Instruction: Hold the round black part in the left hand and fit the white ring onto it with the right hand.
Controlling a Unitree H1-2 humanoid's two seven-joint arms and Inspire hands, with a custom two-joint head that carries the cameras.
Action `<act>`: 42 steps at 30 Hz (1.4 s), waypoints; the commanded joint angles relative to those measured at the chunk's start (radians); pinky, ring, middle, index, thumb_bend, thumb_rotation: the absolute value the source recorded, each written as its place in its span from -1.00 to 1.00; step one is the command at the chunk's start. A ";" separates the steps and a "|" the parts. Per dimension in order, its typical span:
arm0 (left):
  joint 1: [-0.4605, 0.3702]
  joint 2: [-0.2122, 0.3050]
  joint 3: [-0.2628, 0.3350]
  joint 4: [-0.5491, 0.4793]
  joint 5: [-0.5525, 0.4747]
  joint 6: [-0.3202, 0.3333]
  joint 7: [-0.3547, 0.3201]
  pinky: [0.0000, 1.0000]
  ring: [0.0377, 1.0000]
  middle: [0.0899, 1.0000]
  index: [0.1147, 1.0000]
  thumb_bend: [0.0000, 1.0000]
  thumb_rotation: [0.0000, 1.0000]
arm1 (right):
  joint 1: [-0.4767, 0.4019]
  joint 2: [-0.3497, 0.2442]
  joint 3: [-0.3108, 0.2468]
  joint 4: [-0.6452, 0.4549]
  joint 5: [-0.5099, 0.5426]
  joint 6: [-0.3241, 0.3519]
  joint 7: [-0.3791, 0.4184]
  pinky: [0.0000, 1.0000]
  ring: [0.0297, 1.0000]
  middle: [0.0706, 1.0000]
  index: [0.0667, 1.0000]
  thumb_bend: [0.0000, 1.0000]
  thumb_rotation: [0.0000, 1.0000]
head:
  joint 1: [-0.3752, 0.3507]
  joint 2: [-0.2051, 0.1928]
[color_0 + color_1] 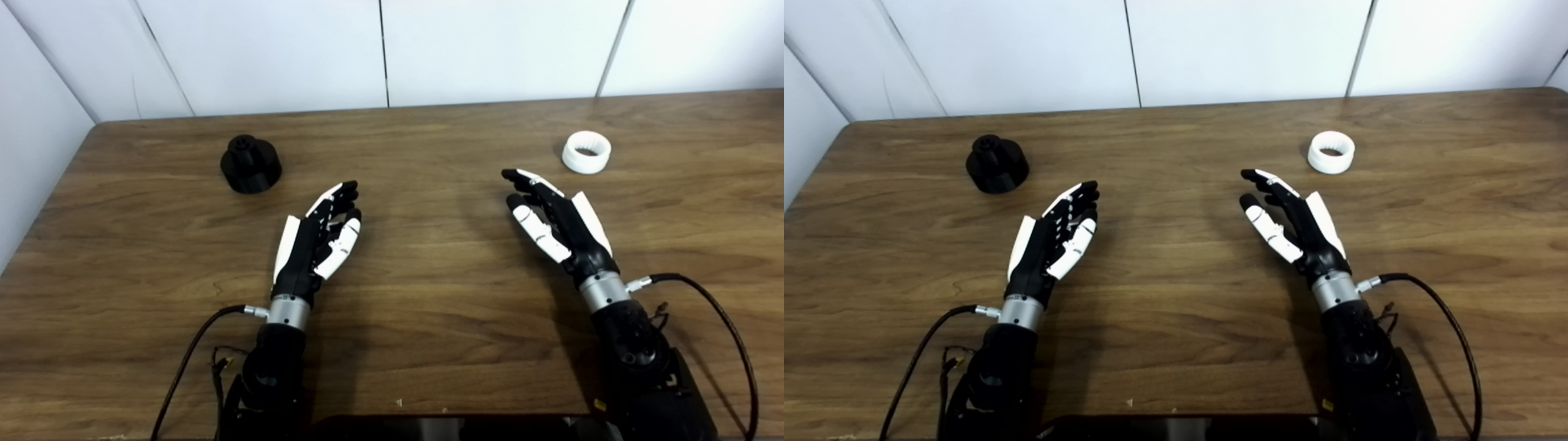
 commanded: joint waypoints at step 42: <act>-0.073 0.237 -0.017 -0.126 0.507 0.111 0.033 0.53 0.75 0.72 0.70 0.38 0.04 | -0.034 -0.012 -0.005 0.009 0.007 -0.032 -0.003 0.67 0.73 0.71 0.62 0.02 0.72 | 0.020 -0.008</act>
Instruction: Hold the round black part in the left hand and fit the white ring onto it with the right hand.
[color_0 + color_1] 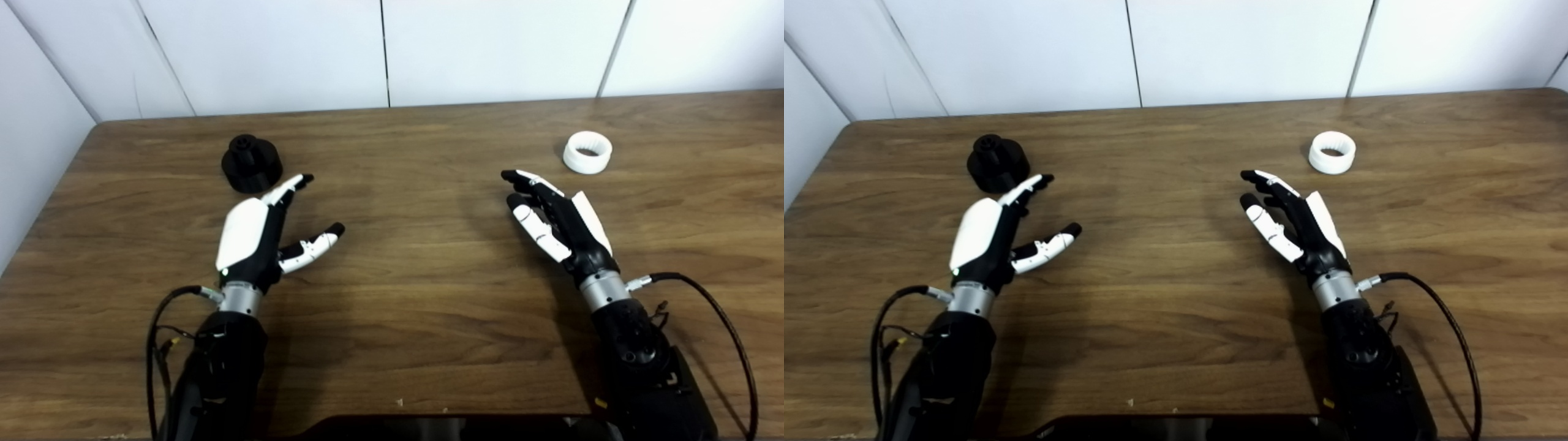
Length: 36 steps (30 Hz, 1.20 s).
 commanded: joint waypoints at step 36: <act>-0.270 0.130 0.119 0.239 0.052 0.069 0.118 1.00 0.91 0.91 1.00 0.88 -0.05 | -0.029 -0.016 0.002 0.005 0.003 -0.032 -0.001 0.69 0.74 0.73 0.62 0.03 0.74 | 0.006 -0.002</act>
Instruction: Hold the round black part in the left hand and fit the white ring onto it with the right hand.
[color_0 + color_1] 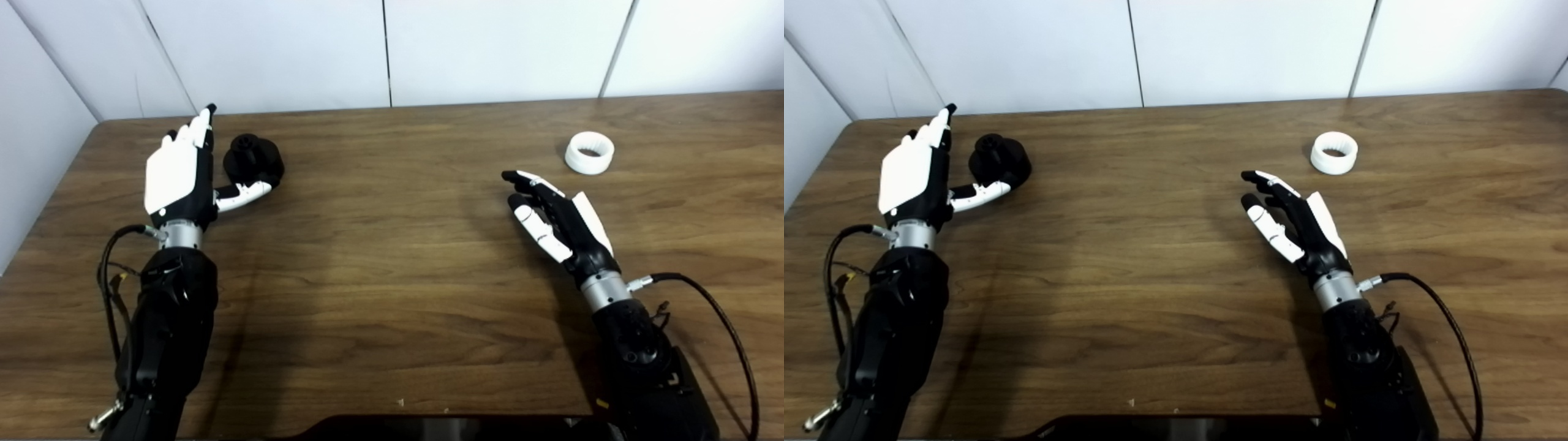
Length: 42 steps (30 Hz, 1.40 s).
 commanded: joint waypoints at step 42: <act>-0.206 0.120 -0.124 0.338 -0.136 -0.016 -0.025 1.00 0.95 0.86 0.92 1.00 0.17 | -0.035 -0.028 -0.014 -0.015 0.003 -0.016 0.002 0.71 0.76 0.74 0.61 0.08 0.77 | -0.032 0.003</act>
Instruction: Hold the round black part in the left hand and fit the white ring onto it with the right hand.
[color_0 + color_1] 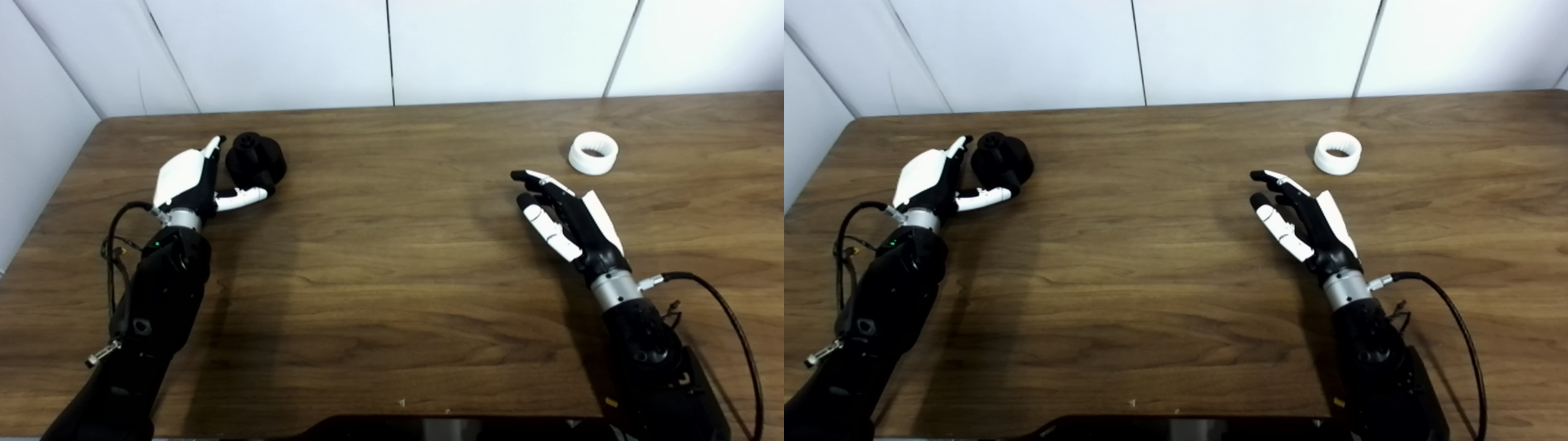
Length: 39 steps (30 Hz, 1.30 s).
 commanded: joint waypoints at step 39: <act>-0.131 -0.039 0.016 0.122 -0.039 -0.025 0.226 0.92 0.53 0.39 0.37 0.79 -0.45 | -0.001 -0.016 -0.007 -0.060 -0.015 0.001 0.003 0.68 0.75 0.74 0.59 0.09 0.79 | -0.022 0.011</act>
